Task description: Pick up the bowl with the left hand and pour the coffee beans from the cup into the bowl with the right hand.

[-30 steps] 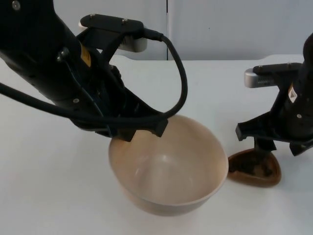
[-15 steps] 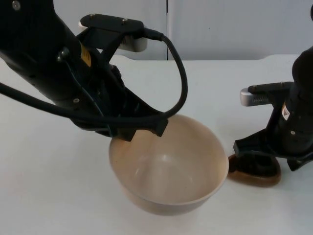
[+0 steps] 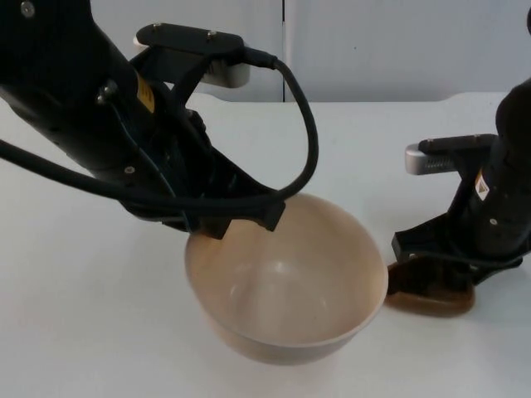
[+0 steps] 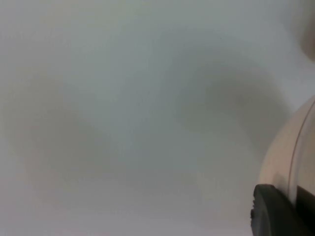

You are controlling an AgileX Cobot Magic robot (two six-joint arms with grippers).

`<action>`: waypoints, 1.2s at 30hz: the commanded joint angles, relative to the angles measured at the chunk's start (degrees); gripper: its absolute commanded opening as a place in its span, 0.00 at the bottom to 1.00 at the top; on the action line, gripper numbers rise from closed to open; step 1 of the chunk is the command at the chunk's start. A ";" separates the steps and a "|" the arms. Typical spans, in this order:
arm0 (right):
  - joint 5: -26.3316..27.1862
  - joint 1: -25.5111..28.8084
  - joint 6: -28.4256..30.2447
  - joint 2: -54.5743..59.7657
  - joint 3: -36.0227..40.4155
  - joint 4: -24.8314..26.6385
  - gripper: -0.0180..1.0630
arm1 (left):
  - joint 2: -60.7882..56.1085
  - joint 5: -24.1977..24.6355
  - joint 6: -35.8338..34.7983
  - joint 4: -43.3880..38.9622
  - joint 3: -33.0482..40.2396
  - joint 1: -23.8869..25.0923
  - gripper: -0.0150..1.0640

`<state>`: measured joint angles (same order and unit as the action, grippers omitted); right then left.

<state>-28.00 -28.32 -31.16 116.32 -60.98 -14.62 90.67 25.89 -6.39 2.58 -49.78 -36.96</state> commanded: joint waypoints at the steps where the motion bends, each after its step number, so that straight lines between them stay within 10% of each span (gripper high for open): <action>1: 0.48 -0.37 -0.10 0.31 0.04 -0.09 0.04 | -0.94 -1.02 -0.45 0.36 0.10 -0.26 0.01; 36: -18.09 -0.37 4.13 -28.06 -0.09 0.10 0.02 | -0.94 -1.15 -0.45 0.36 0.10 -0.26 0.01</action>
<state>-44.21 -28.32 -27.93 90.04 -60.98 -14.53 90.67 25.10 -6.39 2.58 -49.78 -36.96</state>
